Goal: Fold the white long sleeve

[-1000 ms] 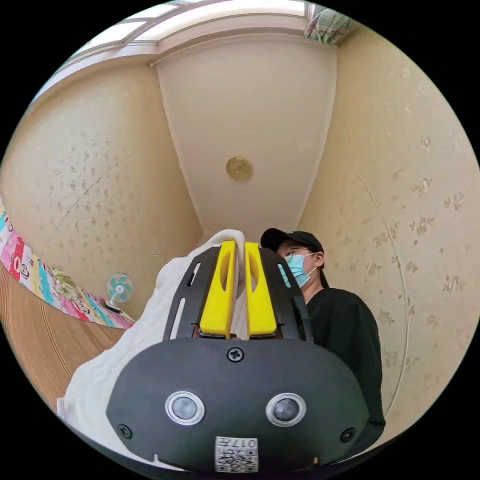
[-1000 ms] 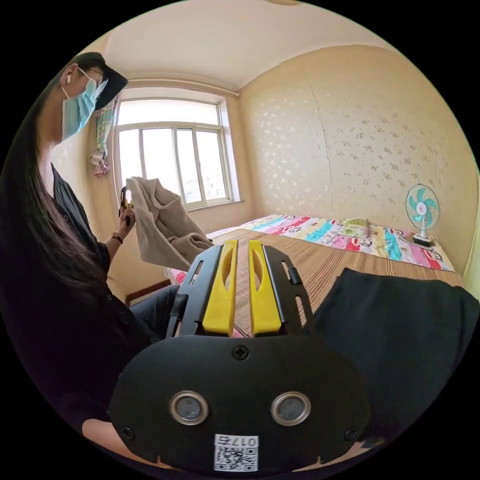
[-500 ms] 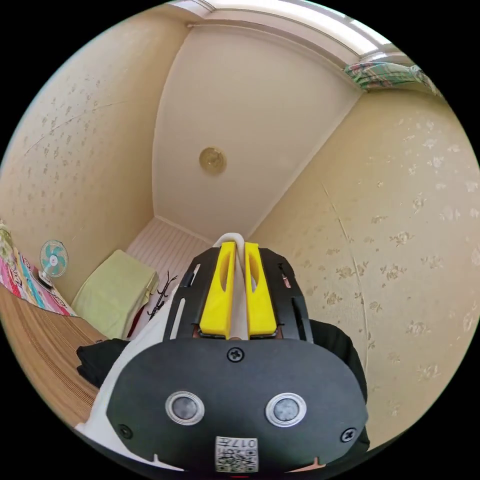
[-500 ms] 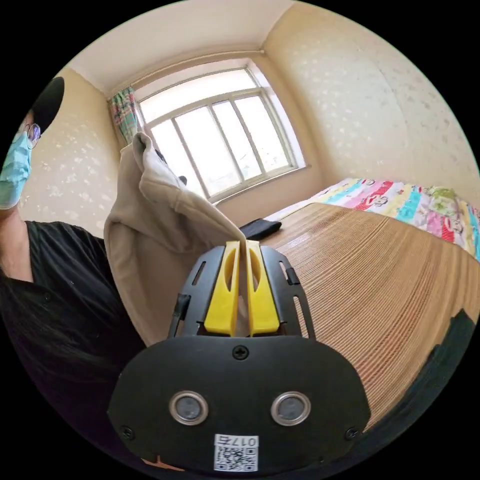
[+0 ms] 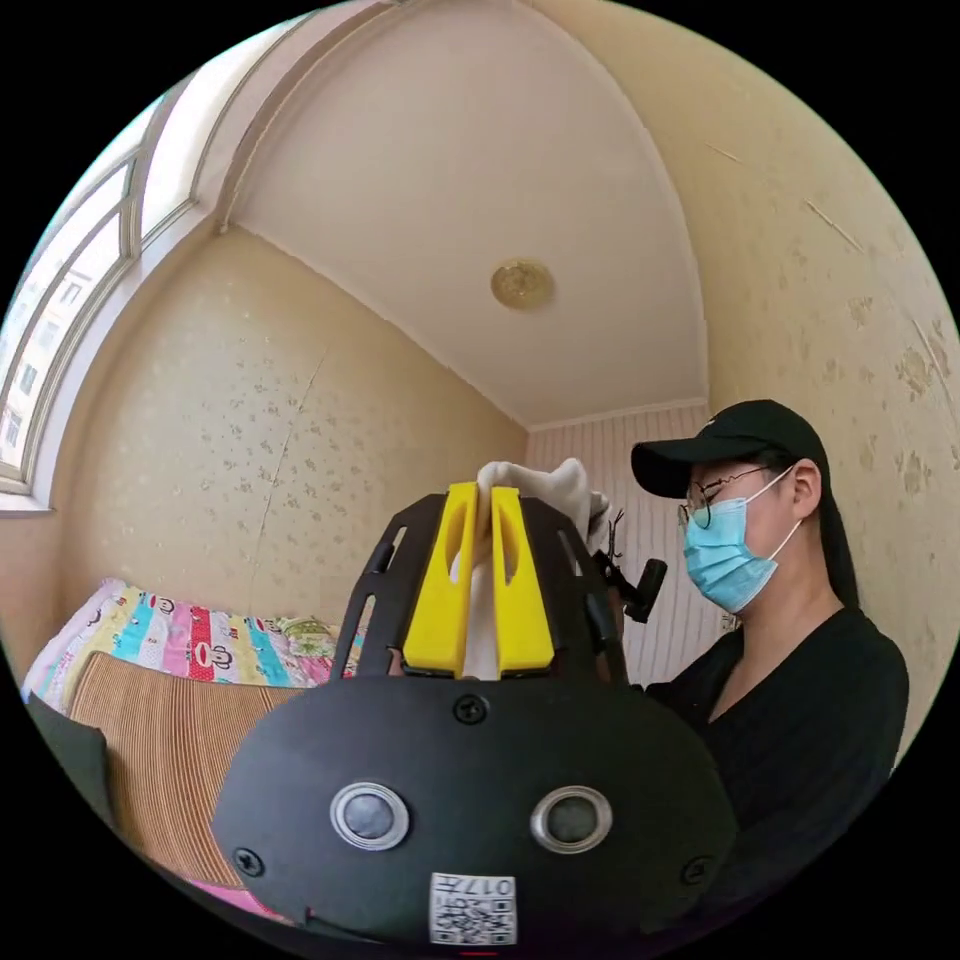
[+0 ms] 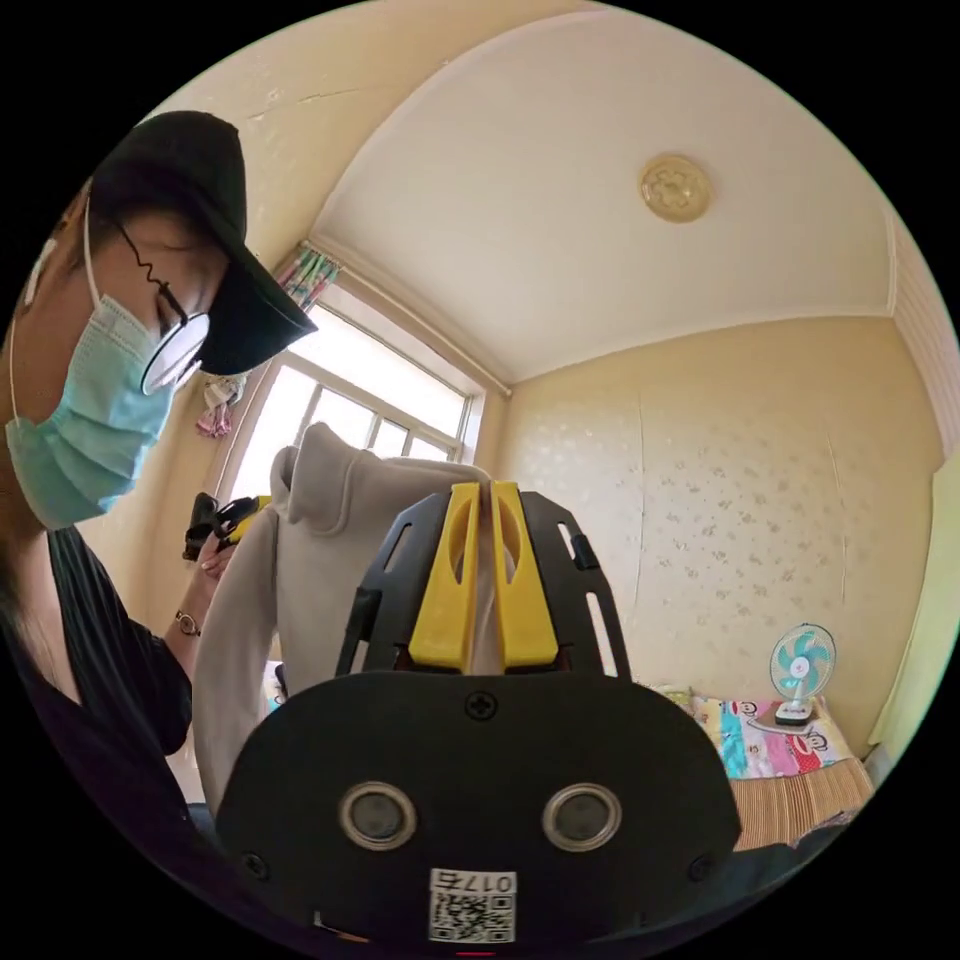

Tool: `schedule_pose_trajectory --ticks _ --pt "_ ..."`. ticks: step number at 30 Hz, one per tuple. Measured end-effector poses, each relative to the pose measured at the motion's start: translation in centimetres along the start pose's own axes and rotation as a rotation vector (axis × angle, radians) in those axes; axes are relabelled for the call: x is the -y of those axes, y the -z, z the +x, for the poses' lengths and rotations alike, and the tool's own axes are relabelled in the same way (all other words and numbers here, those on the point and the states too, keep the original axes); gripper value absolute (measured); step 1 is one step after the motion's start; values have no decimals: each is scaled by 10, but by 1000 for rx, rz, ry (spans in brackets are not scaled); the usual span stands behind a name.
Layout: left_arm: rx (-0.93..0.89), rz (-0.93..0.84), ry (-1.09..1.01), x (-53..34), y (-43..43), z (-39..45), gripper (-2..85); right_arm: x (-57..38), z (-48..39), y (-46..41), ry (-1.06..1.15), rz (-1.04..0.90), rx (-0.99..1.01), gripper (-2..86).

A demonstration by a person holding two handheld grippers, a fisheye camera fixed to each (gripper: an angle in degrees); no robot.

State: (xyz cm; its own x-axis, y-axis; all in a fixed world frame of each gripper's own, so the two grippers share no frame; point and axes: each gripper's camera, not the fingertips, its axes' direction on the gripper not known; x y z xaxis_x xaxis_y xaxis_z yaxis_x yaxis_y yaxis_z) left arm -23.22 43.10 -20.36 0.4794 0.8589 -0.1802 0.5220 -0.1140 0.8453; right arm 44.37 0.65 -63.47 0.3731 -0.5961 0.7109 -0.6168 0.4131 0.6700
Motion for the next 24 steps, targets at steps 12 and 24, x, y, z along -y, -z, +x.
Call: schedule_pose_trajectory --ticks 12,24 --pt "501 -583 304 -32 -351 -309 9 -142 215 -305 -207 -799 -118 33" --pt "608 -1194 532 -335 -296 -378 95 -476 171 -222 -557 -1354 14 112"
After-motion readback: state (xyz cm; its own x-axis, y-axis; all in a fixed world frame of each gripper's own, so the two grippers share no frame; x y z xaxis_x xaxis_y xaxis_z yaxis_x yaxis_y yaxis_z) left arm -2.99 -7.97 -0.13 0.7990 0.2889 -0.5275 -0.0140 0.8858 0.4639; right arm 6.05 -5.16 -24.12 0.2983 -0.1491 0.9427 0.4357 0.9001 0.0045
